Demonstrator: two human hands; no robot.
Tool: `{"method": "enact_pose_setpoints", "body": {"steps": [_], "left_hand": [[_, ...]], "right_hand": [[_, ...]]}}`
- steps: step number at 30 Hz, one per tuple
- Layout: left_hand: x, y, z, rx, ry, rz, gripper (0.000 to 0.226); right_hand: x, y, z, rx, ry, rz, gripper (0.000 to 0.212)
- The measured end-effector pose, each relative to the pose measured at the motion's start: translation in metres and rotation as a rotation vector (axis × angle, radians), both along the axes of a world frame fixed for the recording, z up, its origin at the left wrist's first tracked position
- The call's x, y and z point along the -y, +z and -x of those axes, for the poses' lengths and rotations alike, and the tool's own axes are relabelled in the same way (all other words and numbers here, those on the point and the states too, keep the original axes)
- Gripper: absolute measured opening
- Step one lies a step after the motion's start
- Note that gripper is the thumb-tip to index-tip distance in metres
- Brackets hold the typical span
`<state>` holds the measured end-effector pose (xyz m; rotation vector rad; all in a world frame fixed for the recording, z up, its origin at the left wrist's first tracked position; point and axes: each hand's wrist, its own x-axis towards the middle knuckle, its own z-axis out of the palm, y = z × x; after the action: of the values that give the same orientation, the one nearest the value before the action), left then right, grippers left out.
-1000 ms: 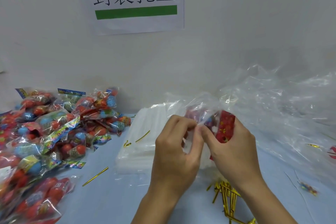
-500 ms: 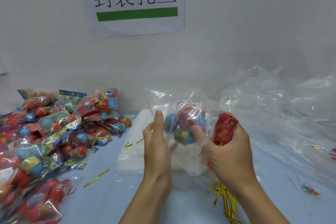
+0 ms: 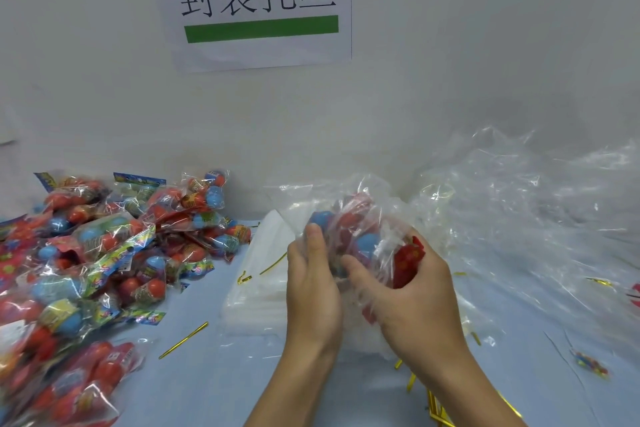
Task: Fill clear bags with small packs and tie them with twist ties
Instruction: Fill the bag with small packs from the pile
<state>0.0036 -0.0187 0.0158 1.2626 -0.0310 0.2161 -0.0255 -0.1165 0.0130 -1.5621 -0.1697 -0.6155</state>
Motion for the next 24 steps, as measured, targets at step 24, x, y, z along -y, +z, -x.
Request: {"method": "enact_pose_setpoints", "body": {"steps": [24], "left_hand": [[0.004, 0.008, 0.013, 0.299, 0.21, -0.372, 0.029]], "right_hand": [[0.02, -0.005, -0.009, -0.036, -0.399, 0.097, 0.028]]}}
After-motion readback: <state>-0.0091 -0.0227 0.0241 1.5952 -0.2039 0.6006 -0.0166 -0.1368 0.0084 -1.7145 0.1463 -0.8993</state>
